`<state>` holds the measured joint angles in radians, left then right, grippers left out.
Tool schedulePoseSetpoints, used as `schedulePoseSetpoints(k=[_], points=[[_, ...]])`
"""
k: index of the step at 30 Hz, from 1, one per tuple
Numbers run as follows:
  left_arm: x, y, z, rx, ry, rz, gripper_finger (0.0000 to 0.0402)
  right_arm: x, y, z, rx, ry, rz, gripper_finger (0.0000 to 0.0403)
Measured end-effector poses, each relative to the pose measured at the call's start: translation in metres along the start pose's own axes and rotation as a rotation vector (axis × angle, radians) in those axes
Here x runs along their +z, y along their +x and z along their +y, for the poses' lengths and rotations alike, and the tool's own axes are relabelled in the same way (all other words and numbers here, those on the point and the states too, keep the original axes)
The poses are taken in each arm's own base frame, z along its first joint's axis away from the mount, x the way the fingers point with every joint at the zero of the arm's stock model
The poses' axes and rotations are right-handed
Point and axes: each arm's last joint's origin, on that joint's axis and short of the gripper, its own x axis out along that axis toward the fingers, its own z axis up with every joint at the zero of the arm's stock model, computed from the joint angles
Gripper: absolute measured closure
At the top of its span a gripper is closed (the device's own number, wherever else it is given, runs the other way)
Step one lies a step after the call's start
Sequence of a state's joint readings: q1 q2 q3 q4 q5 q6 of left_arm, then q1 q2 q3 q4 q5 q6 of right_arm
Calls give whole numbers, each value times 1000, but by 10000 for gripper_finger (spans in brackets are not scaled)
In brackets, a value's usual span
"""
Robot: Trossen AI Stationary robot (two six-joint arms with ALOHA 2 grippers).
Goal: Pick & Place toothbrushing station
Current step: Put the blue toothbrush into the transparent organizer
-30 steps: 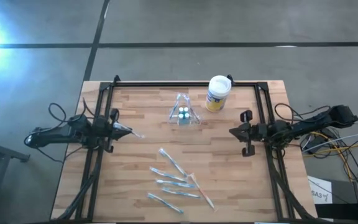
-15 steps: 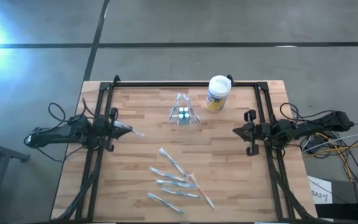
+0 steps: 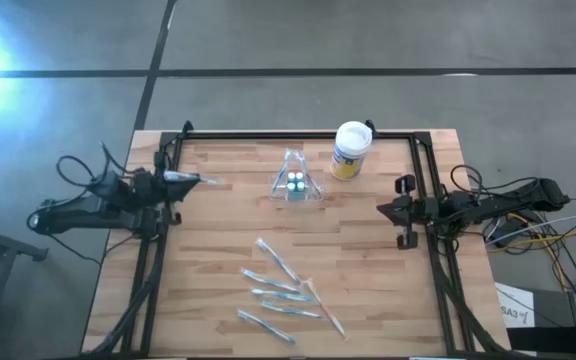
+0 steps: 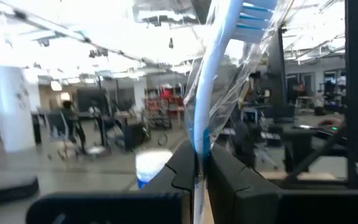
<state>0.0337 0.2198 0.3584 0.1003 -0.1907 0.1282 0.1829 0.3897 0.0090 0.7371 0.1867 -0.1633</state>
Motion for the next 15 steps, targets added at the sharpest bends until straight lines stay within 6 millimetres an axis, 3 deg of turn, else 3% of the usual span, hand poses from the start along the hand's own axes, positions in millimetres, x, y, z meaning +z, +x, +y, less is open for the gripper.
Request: schedulePoseSetpoints(k=[3,7,15], points=[[20,15,0,-9,41,12,381,0,0,0,0,-2,-2,394],[31,44,-2,-73,78,79,381,-1,0,0,1,-2,4,394],[15,105,8,-63,19,65,379,-1,1,0,2,-3,7,394]])
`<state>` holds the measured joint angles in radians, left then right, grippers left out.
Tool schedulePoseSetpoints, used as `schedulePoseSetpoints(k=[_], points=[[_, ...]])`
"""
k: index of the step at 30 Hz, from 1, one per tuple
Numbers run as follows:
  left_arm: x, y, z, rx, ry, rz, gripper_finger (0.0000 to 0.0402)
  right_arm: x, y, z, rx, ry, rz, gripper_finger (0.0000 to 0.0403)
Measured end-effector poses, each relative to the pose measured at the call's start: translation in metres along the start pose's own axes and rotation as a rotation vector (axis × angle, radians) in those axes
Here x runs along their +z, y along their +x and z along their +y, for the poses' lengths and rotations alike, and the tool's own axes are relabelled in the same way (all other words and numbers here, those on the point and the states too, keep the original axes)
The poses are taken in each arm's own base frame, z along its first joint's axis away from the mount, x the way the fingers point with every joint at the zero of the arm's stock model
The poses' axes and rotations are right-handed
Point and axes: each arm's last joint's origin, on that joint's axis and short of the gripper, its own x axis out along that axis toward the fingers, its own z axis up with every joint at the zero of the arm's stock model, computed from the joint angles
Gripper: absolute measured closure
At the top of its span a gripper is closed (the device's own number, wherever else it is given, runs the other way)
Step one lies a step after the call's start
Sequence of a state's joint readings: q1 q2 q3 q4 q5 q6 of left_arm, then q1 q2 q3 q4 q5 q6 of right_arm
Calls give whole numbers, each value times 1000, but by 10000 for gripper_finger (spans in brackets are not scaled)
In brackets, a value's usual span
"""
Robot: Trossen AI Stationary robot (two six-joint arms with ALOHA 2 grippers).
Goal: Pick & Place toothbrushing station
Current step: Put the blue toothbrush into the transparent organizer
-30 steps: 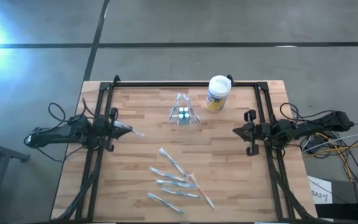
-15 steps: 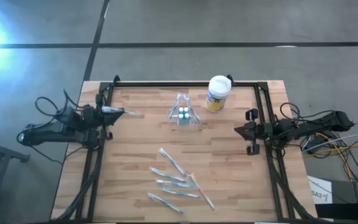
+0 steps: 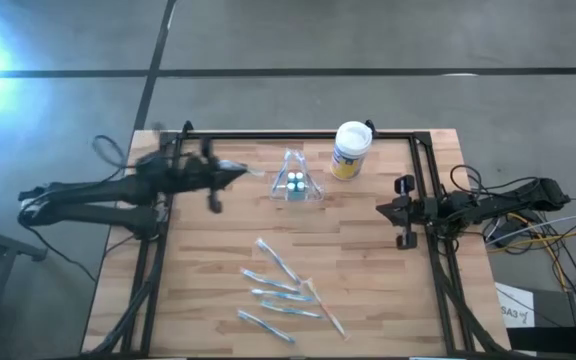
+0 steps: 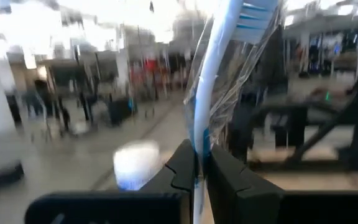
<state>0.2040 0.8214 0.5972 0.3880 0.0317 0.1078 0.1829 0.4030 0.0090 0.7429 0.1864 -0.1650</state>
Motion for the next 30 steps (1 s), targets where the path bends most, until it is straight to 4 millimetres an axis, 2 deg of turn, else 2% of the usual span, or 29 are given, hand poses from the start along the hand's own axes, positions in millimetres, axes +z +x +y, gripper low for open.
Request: schedulePoseSetpoints(k=[3,6,9,18,30], points=[[-24,14,13,6,-42,98,379,0,0,0,0,-1,1,394],[-37,24,29,18,-81,108,378,0,0,0,0,-3,1,394],[-59,29,37,28,-115,173,379,0,0,0,0,-4,1,394],[-96,48,41,-9,-146,258,377,0,0,0,0,-23,3,394],[-140,65,47,33,-239,332,381,-1,0,0,2,-25,10,394]])
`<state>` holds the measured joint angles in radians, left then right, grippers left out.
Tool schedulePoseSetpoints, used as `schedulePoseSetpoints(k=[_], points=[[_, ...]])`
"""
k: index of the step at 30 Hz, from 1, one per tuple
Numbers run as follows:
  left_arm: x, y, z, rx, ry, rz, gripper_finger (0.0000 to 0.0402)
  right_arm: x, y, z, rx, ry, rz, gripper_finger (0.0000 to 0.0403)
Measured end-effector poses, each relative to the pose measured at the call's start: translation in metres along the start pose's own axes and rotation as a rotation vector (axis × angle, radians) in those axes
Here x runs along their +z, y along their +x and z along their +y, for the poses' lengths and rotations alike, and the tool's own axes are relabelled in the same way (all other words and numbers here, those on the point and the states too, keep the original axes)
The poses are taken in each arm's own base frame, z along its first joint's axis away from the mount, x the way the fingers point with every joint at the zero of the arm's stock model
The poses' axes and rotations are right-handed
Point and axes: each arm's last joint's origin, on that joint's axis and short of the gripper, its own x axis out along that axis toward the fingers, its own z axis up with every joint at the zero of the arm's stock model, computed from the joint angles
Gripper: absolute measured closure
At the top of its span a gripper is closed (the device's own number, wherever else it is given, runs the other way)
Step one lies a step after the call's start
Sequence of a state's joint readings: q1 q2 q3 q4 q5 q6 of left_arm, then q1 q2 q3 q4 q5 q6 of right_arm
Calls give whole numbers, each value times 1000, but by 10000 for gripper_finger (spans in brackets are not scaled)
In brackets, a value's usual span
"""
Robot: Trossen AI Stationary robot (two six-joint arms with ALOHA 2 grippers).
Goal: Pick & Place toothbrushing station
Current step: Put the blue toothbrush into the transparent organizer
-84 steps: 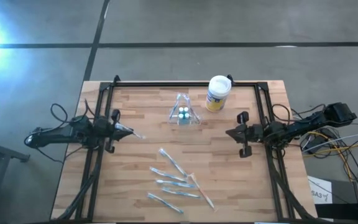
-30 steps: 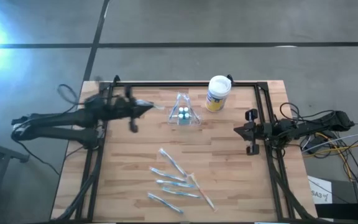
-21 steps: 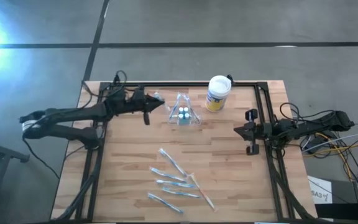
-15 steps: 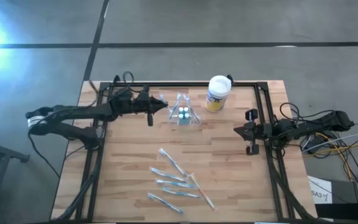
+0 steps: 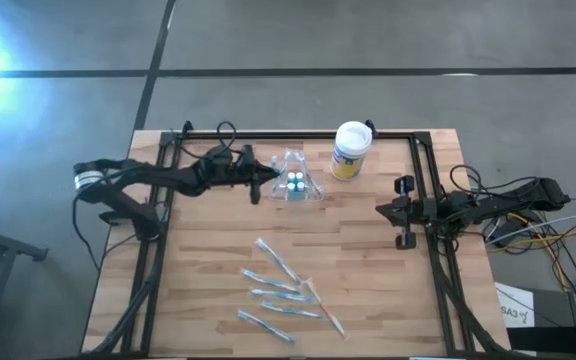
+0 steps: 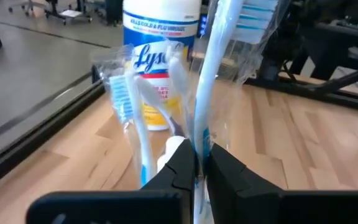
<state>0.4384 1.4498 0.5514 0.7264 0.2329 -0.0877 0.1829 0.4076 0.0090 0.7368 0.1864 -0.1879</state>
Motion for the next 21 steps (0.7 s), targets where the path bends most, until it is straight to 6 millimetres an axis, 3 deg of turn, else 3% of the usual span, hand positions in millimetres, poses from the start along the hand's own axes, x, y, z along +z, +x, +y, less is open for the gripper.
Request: schedulePoseSetpoints(k=[21], points=[[-39,22,12,62,-28,76,381,0,0,0,0,-7,0,394]])
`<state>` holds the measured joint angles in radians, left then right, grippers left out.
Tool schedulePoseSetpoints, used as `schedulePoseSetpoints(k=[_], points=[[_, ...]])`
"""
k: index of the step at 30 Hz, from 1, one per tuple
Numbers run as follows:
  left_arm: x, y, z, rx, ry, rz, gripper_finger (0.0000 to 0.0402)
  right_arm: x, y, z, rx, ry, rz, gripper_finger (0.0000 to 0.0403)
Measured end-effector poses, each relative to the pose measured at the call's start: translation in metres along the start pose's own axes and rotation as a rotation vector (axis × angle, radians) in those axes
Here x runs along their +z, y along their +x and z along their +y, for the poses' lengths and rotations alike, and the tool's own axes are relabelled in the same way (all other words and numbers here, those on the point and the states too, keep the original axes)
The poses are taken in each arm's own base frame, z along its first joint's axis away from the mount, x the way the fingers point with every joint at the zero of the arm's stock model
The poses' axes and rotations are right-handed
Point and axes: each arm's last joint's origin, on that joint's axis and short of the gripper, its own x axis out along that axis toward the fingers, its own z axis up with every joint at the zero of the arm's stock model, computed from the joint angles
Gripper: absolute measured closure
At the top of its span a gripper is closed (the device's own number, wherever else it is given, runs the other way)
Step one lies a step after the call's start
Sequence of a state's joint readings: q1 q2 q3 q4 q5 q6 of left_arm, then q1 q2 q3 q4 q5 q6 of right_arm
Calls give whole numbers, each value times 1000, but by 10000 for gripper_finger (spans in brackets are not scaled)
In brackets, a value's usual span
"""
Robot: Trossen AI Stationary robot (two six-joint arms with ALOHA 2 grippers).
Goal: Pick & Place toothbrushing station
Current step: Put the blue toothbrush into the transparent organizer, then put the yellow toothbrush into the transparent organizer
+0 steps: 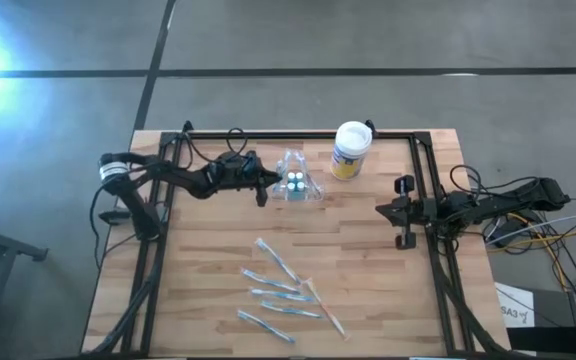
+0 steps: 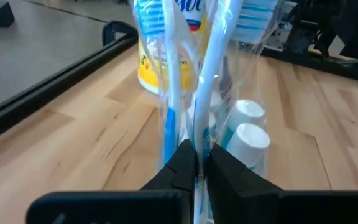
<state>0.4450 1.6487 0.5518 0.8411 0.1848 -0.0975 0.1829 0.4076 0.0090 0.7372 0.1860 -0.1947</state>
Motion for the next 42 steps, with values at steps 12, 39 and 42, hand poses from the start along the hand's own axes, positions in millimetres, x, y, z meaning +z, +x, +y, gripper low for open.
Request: schedulePoseSetpoints(k=[12,39,42], points=[[-3,3,1,0,9,4,380,0,0,0,0,0,0,394],[-3,2,0,-18,24,7,246,0,0,0,1,-17,0,394],[-3,2,0,-18,24,7,244,0,0,0,1,-18,0,394]])
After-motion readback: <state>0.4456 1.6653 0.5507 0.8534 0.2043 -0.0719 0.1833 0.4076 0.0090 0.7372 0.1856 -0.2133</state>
